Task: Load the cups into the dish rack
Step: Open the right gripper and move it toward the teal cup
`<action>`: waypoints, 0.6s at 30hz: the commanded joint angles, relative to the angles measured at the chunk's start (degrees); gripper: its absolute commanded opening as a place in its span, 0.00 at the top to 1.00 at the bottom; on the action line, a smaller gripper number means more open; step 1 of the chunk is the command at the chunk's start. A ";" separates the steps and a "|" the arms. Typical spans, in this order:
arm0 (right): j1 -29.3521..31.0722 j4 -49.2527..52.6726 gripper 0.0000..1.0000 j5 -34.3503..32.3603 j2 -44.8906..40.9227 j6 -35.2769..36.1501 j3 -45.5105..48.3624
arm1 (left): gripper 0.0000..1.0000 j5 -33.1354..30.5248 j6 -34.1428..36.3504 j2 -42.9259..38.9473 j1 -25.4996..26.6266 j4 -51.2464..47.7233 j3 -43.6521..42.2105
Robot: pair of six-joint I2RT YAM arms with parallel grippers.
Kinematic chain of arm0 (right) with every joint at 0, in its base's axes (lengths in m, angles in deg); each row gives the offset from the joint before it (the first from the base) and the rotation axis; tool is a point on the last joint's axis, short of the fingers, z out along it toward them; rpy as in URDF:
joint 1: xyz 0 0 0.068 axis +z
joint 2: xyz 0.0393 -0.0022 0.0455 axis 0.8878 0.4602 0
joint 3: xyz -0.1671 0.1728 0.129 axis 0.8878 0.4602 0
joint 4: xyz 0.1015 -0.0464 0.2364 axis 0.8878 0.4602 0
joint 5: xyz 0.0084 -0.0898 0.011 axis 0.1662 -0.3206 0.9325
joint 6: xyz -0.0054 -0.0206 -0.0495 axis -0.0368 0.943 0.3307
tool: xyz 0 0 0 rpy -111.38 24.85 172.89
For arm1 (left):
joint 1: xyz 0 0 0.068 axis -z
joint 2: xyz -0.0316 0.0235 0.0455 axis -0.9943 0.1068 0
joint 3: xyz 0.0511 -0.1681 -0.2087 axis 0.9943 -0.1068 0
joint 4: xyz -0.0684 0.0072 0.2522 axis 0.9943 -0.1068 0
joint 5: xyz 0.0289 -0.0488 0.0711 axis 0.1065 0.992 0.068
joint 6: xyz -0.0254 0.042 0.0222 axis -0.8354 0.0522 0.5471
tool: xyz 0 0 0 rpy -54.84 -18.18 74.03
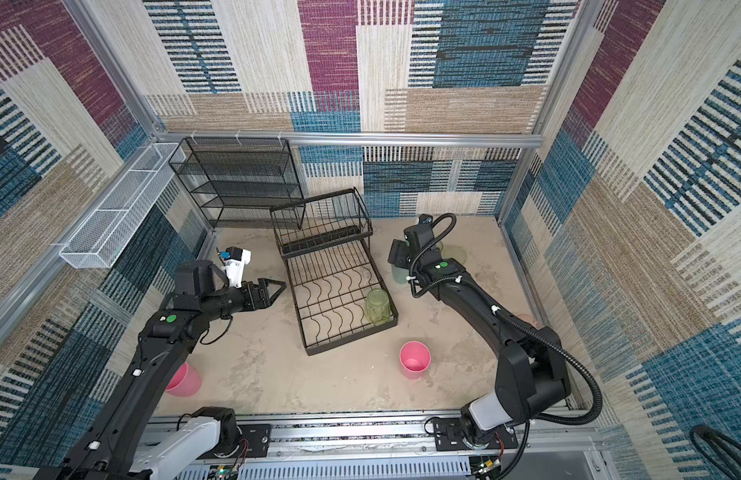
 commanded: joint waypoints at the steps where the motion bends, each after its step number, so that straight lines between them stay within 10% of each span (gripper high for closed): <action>1: -1.61 3.43 0.15 3.84 1.96 2.07 -1.83 | 0.10 6.91 2.77 -1.16 1.44 5.65 -1.01; 18: -5.13 7.75 0.36 7.43 11.23 2.39 -9.08 | 0.10 -2.25 5.51 -7.44 11.38 8.53 -3.66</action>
